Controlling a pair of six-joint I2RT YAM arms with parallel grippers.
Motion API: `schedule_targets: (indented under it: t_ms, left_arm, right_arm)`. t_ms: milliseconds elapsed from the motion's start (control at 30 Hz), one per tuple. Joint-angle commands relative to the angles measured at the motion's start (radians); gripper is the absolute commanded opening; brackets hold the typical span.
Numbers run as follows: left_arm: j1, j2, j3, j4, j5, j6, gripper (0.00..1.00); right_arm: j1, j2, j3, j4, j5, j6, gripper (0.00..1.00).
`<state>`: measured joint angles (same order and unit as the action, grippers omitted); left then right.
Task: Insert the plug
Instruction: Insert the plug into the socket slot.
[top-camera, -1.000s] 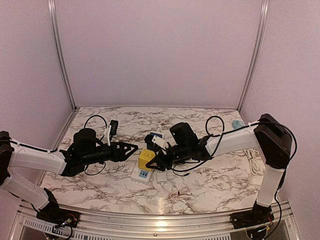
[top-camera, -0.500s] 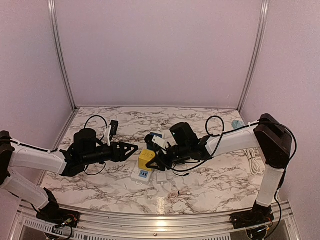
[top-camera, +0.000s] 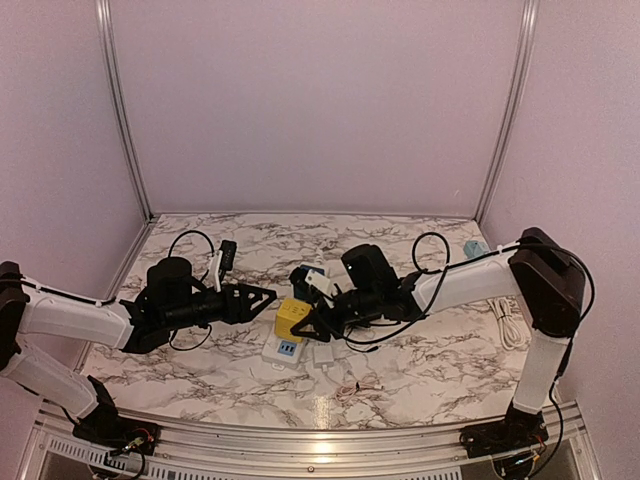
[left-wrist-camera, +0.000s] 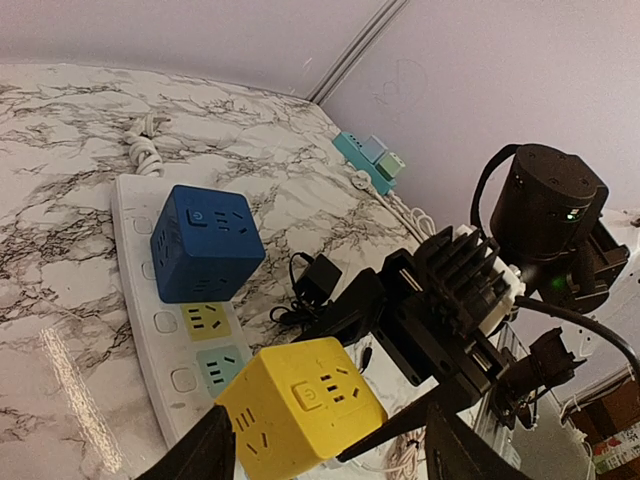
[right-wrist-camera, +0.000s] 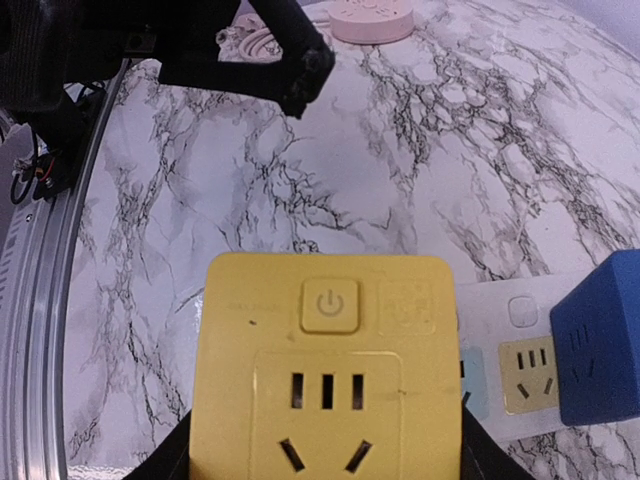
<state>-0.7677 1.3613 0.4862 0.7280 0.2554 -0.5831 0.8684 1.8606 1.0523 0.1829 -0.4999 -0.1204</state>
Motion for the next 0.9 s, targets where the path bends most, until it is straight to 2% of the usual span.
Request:
schedule_targets:
  t_ms: [0,867]
  left_arm:
    - [-0.005,0.005,-0.018,0.044,0.014,0.009,0.65]
    - [-0.005,0.015,-0.035,0.067,0.017,0.009,0.65]
  right_arm:
    - [-0.007,-0.032,0.023,0.014,0.005,-0.003,0.00]
    - [-0.008,0.027,0.031,-0.001,0.059,-0.026,0.00]
